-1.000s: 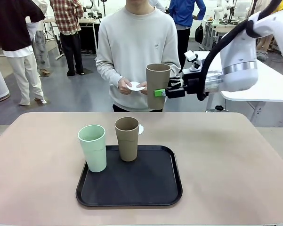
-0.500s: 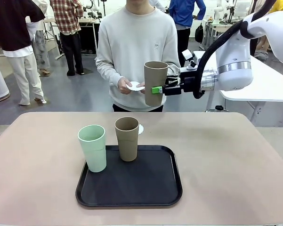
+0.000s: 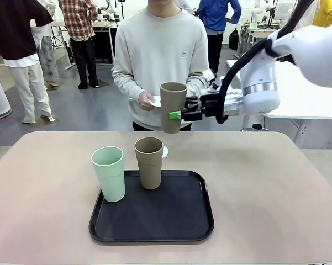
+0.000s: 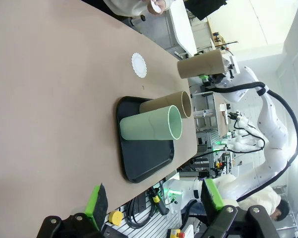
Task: Place coasters on the table and set cups on them.
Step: Pick up one Reusable plastic cup and place it on a coaster set by the human.
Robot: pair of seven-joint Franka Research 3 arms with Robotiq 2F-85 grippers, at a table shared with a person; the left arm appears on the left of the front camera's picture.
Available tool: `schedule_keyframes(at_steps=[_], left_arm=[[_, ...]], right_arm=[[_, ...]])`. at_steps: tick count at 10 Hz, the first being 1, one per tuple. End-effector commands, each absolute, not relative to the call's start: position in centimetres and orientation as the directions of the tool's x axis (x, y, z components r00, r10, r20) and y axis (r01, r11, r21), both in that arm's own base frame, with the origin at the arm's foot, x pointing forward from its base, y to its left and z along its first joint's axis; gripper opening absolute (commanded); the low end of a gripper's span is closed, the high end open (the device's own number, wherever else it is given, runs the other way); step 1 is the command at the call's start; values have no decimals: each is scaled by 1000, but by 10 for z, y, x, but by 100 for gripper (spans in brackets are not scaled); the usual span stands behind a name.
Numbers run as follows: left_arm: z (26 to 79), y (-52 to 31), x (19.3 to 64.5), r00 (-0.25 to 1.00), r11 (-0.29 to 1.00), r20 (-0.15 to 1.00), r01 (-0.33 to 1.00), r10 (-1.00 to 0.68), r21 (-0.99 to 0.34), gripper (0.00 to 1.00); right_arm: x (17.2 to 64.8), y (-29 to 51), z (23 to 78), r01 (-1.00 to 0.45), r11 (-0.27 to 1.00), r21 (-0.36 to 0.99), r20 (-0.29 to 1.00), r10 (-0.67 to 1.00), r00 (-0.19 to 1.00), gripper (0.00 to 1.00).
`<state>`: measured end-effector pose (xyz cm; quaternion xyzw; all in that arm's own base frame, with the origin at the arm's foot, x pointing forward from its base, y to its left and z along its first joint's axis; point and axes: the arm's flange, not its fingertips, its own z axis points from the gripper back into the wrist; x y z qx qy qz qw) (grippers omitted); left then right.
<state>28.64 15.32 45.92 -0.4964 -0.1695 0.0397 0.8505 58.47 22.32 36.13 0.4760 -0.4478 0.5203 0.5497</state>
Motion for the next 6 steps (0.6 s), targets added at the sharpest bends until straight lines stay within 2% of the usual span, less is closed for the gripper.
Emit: schedule_keyframes(at_steps=[1,4,6], left_arm=[[458,155,285,936,496,263,118,233,-860,100],[458,155,285,936,496,263,118,233,-860,100],[458,155,285,936,496,263,118,233,-860,100]], right_arm=[[603,239,341,-999,-36,22,994,103,18,84],[607,252,315,-998,-65,4,996,91,-2,84],[619,256,308,-1000,-19,-5,994,107,-7,84]])
